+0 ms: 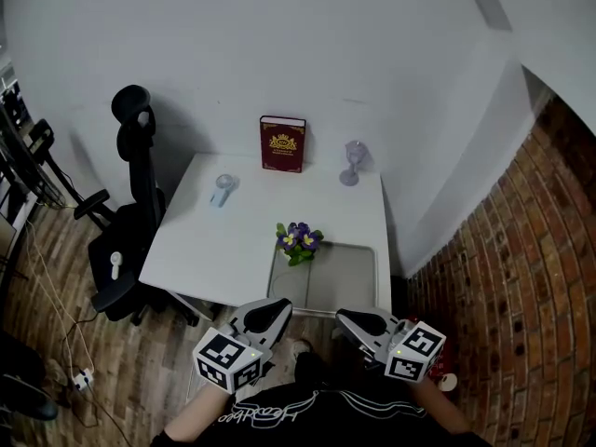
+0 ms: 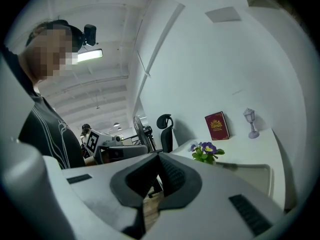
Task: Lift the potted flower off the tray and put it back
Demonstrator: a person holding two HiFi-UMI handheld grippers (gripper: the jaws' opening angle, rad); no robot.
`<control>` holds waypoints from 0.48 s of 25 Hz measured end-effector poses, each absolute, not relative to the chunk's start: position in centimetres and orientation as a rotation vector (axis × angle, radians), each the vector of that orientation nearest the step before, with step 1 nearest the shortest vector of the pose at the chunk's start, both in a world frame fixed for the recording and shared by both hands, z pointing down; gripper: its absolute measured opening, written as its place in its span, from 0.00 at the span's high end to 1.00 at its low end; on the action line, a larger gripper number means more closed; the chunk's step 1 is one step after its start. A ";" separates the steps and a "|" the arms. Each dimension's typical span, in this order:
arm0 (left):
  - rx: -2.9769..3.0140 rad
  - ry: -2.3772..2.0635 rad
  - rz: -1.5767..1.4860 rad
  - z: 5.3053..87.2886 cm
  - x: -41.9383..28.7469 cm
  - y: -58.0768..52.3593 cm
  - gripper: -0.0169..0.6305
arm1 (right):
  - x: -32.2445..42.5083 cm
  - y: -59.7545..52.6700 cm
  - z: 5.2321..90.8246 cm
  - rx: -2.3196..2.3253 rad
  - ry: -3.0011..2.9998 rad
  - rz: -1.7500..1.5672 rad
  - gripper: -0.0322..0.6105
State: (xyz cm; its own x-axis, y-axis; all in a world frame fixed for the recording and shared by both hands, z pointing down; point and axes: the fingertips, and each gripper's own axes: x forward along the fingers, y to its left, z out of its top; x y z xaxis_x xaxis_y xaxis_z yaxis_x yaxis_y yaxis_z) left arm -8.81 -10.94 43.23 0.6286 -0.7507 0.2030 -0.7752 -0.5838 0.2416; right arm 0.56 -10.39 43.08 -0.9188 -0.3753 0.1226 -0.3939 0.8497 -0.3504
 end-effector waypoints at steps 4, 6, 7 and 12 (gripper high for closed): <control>2.548 -1.244 0.113 42.8 -9.0 -10.1 0.91 | 0.6 -9.6 43.0 0.625 -2.978 0.582 0.95; 2.541 -1.247 0.113 42.9 -9.2 -9.8 0.91 | 0.6 -9.2 42.9 0.624 -2.981 0.579 0.95; 2.537 -1.246 0.109 42.9 -9.3 -9.6 0.91 | 0.5 -9.0 42.9 0.624 -2.984 0.579 0.95; 2.550 -1.255 0.123 42.6 -9.6 -8.9 0.91 | 0.3 -8.5 43.0 0.628 -3.000 0.577 0.95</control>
